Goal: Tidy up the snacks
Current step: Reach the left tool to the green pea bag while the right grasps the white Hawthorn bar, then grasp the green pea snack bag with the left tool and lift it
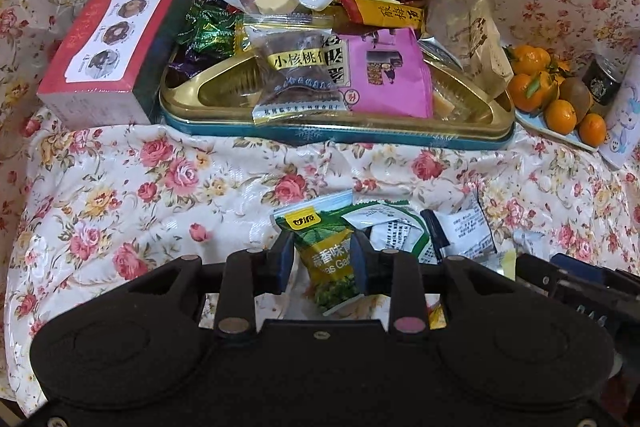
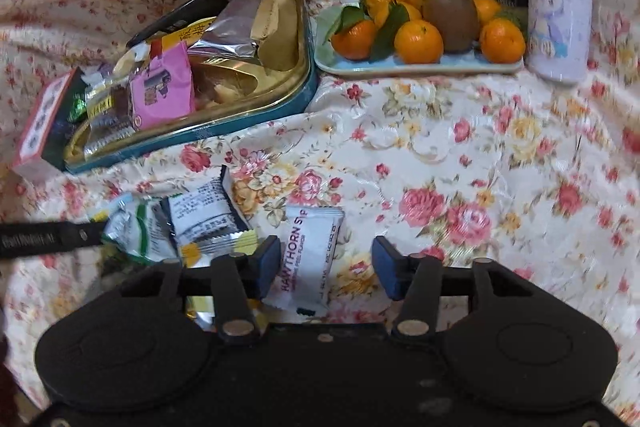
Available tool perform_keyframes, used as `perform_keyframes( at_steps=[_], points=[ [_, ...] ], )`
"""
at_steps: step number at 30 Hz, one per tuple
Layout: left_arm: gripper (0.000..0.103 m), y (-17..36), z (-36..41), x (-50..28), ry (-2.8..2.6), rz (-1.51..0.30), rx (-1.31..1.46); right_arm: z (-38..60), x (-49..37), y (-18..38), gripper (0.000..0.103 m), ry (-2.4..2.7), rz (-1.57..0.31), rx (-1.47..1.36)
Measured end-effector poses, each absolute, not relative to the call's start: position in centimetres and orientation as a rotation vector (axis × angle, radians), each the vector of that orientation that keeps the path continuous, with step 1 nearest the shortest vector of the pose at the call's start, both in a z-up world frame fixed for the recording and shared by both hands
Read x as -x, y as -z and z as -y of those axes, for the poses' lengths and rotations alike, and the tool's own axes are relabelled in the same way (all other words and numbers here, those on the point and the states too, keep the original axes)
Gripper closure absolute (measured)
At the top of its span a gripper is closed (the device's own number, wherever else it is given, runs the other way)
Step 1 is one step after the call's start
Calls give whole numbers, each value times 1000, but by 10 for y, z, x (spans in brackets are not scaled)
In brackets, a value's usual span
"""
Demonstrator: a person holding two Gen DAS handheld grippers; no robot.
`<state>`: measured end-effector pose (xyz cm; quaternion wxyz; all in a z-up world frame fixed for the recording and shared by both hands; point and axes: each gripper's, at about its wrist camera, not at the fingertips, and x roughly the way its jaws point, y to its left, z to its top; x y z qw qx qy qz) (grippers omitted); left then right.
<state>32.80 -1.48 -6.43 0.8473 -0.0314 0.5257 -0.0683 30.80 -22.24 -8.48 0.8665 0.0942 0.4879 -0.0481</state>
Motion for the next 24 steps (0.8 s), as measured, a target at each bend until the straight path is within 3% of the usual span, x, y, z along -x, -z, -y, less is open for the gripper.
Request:
perform_keyframes(
  at_steps=[3, 5, 24],
  points=[
    [62, 64, 16, -331, 139, -1106, 72, 217, -307, 87, 73, 105, -995, -72],
    [61, 65, 16, -332, 135, -1101, 79, 220, -306, 89, 77, 112, -980, -34],
    [53, 70, 5, -329, 139, -1089, 148, 259, -288, 102, 79, -42, -799, 59]
  ],
)
